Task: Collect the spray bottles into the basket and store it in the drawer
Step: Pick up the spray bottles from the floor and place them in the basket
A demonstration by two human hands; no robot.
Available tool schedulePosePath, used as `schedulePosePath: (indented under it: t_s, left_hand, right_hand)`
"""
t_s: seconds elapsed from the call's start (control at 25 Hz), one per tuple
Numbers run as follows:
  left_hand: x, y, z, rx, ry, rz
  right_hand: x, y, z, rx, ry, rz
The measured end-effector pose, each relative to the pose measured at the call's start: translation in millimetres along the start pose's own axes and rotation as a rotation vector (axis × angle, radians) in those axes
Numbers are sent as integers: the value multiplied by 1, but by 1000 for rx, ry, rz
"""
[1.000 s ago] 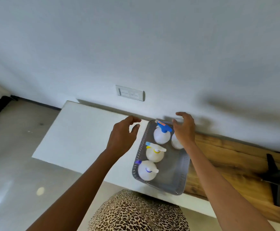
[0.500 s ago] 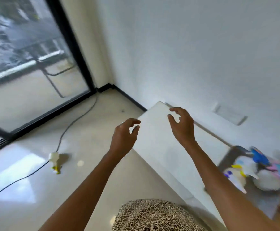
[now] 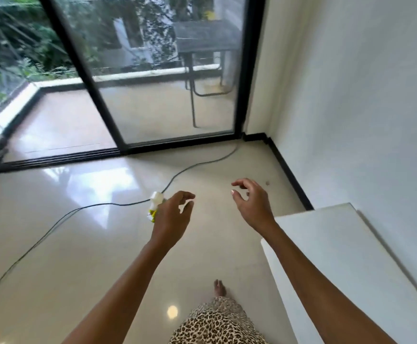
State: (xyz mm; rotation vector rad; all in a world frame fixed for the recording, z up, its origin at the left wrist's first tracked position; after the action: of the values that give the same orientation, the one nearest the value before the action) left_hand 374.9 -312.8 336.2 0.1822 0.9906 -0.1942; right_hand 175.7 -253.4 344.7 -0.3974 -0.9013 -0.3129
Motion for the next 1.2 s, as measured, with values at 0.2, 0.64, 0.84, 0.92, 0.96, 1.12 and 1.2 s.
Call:
schedulePosePath:
  t_s: [0.2, 0.64, 0.84, 0.92, 0.96, 1.12, 1.2]
  left_hand:
    - [40, -80, 50, -162, 26, 127]
    - [135, -205, 117, -313, 57, 357]
    - [213, -273, 127, -284, 102, 455]
    - [257, -301, 125, -261, 103, 506]
    - [280, -315, 120, -238, 92, 528]
    - [383, -360, 85, -166, 36, 623]
    - [450, -379, 51, -132, -7, 663]
  right_hand:
    - [21, -95, -95, 202, -14, 67]
    - [35, -211, -291, 594, 60, 92]
    - [4, -247, -398, 755, 145, 62]
    - [-18, -259, -450, 816, 194, 51]
    - [-33, -264, -478, 841, 220, 45]
    - [-113, -263, -585, 981, 371, 85]
    - [-172, -254, -643, 1061, 466, 137]
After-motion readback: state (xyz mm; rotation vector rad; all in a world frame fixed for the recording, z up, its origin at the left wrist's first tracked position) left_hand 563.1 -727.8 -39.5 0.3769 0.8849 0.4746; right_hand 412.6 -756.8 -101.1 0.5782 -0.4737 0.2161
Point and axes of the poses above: each hand's wrist, its own y-axis away from the middle knuckle, its own z-axis out of the back of the hand, x = y × z, the point moved 10 cm from there along -y, towards the middle knuckle, and after that the axes turned 4 degrees about z, right-handed, at the moved point
